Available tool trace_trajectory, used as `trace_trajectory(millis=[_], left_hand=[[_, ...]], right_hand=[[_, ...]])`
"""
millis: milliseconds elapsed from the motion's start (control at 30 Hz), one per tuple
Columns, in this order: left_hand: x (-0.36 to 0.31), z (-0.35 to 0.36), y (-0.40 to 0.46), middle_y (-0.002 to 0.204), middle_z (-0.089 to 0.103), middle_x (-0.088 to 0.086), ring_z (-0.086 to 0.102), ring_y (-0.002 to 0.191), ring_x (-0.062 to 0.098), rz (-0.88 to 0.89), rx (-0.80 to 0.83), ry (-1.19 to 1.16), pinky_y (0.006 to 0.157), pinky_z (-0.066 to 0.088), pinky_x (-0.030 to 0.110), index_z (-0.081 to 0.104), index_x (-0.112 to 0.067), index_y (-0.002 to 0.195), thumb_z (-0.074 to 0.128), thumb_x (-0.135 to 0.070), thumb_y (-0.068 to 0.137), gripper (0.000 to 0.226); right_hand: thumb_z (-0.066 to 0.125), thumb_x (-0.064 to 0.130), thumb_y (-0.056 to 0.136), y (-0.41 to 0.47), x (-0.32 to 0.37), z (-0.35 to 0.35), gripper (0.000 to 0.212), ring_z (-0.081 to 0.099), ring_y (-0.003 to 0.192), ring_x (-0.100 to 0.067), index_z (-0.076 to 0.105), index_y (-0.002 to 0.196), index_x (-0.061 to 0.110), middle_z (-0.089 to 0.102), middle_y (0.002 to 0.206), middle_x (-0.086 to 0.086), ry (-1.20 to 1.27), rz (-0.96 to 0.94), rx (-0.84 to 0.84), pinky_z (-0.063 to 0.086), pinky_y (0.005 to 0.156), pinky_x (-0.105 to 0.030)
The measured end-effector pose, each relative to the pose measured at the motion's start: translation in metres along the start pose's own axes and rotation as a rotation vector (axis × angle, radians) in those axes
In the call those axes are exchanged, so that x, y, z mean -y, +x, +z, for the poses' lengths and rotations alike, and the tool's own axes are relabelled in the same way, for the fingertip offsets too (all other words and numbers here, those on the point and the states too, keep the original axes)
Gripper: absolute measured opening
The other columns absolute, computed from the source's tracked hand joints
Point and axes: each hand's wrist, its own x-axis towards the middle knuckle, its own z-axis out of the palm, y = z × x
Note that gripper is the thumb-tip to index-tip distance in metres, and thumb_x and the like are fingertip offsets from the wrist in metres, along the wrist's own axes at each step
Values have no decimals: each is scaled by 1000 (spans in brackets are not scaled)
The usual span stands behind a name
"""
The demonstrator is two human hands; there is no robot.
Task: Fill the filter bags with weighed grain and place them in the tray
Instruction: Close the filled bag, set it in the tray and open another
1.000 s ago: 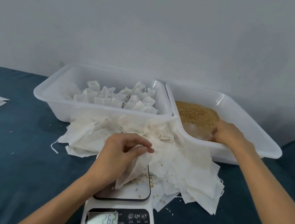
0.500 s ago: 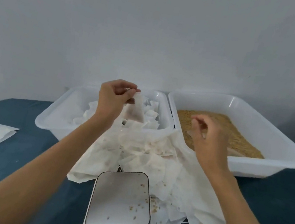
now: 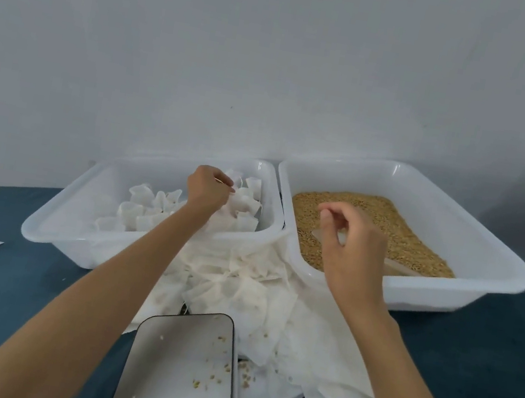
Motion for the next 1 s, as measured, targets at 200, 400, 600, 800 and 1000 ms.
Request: trace_trajectory(millis=[200, 400, 600, 800, 1000], left_hand=[[5, -16, -11, 86, 75, 16, 57, 57, 17, 21, 210, 97, 59, 48, 23, 74, -8, 80, 76, 6, 85, 14], [-3, -14, -25, 114, 76, 11, 72, 94, 27, 221, 249, 244, 70, 45, 27, 75, -5, 113, 63, -10, 101, 18], [-10, -27, -77, 96, 64, 2, 53, 77, 6, 599, 5, 217, 77, 46, 29, 70, -11, 110, 68, -15, 99, 12], [16, -30, -159, 115, 67, -4, 62, 98, 7, 922, 440, 469, 80, 50, 28, 74, -17, 119, 67, -3, 97, 27], [32, -25, -161, 113, 64, -1, 60, 104, 24, 997, 463, 780, 77, 51, 40, 68, -20, 125, 59, -2, 98, 34]], right_hand=[[57, 17, 103, 0, 2, 0, 17, 66, 88, -14, 72, 108, 11, 71, 97, 3, -20, 10, -19, 54, 83, -34], [57, 17, 102, 1, 1, 0, 17, 63, 89, -12, 72, 108, 11, 71, 98, 3, -25, 9, -22, 51, 83, -26], [58, 16, 102, 0, 1, 0, 16, 62, 86, -10, 72, 106, 11, 70, 95, 4, -37, -18, -33, 49, 81, -22], [58, 17, 102, 0, 2, 0, 18, 64, 86, -13, 73, 106, 9, 72, 95, 1, -38, -11, -25, 49, 81, -26], [57, 18, 102, -1, 3, -2, 19, 63, 86, -14, 73, 106, 8, 72, 95, 0, -28, -12, -28, 51, 80, -29]])
